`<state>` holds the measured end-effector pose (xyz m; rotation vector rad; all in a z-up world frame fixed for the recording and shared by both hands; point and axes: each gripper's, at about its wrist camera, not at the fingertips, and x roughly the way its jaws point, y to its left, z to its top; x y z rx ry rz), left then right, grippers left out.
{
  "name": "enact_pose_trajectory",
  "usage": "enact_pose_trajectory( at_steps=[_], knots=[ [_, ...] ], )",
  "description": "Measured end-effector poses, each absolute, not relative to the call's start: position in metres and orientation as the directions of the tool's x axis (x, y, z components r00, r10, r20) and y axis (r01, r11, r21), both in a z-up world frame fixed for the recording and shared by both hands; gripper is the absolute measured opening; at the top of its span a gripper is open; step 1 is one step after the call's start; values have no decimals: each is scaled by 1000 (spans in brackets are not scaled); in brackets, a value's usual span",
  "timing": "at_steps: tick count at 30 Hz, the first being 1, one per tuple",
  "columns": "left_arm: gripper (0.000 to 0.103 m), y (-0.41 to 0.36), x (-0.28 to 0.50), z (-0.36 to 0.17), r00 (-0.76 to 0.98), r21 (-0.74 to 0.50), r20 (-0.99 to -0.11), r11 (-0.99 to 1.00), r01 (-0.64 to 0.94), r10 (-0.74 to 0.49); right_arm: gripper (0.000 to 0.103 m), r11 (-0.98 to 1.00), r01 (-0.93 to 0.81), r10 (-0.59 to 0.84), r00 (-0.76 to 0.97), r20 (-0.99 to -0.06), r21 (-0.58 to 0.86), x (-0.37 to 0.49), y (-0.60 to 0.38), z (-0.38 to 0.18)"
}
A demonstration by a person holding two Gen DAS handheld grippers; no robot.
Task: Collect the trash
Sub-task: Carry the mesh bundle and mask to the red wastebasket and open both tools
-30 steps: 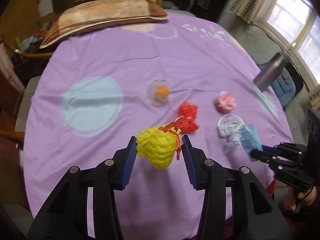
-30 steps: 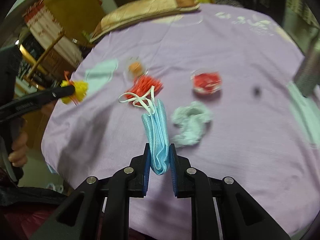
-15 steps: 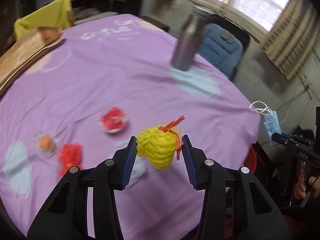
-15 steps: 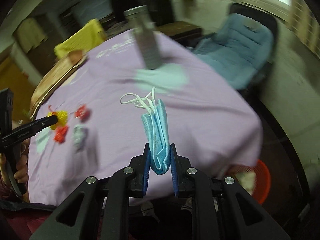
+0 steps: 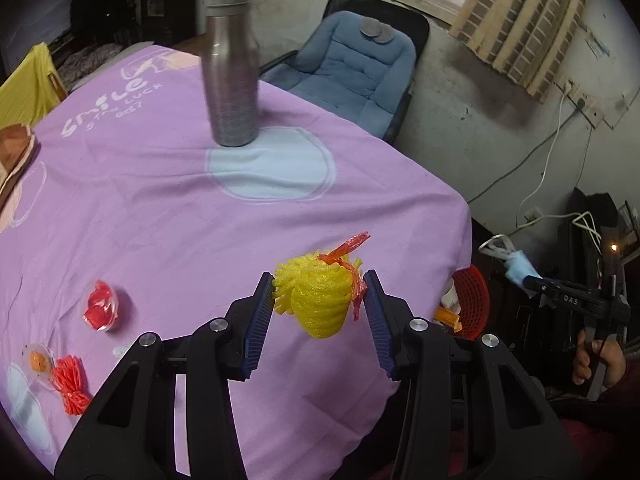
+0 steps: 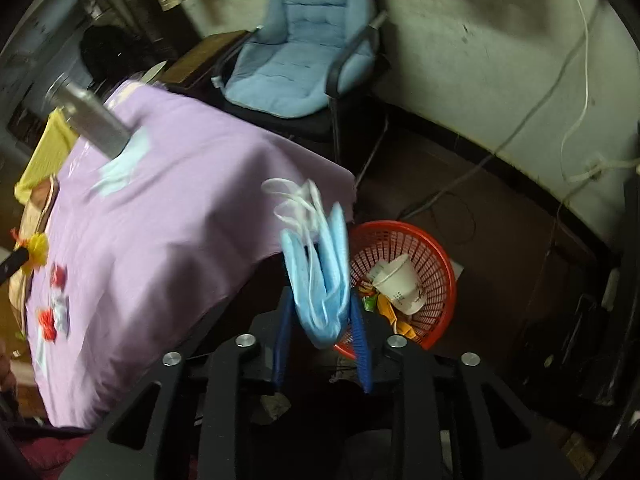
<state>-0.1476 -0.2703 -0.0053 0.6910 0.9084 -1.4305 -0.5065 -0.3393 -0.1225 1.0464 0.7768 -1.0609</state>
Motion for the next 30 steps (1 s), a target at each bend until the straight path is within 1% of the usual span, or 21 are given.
enact_pose_trajectory(
  at_steps=[3, 5, 13, 19, 24, 25, 26, 27, 28, 30],
  knots=[
    [45, -282, -166, -7, -84, -107, -861, 18, 994, -502, 41, 82, 942, -319, 335, -887, 326, -519, -347, -128],
    [45, -289, -178, -9, -93, -99, -867, -13, 995, -489, 42, 64, 937, -338, 343, -876, 343, -527, -351, -126],
    [45, -329, -258, -25, -192, -107, -885, -216, 971, -424, 45, 1, 935, -398, 326, -857, 355, -562, -357, -116],
    [45, -356, -327, -41, -289, -142, -886, -380, 914, -363, 45, -50, 938, -422, 291, -858, 343, -591, -347, -111],
    [45, -371, -378, -60, -354, -181, -891, -491, 852, -285, 45, -109, 933, -447, 263, -855, 343, -613, -334, -110],
    [49, -373, -386, -62, -361, -184, -891, -506, 843, -276, 45, -122, 932, -450, 255, -856, 341, -618, -331, -110],
    [49, -376, -394, -65, -366, -187, -892, -521, 833, -264, 46, -132, 932, -451, 245, -858, 336, -622, -329, -111],
    [53, -379, -402, -68, -362, -181, -896, -534, 826, -256, 46, -140, 933, -451, 239, -860, 333, -624, -327, -113],
    [60, -381, -408, -69, -358, -174, -899, -543, 822, -253, 46, -147, 932, -451, 235, -861, 331, -627, -326, -113],
    [71, -383, -416, -70, -349, -158, -900, -552, 819, -260, 46, -163, 930, -451, 227, -863, 330, -632, -324, -114]
  ],
)
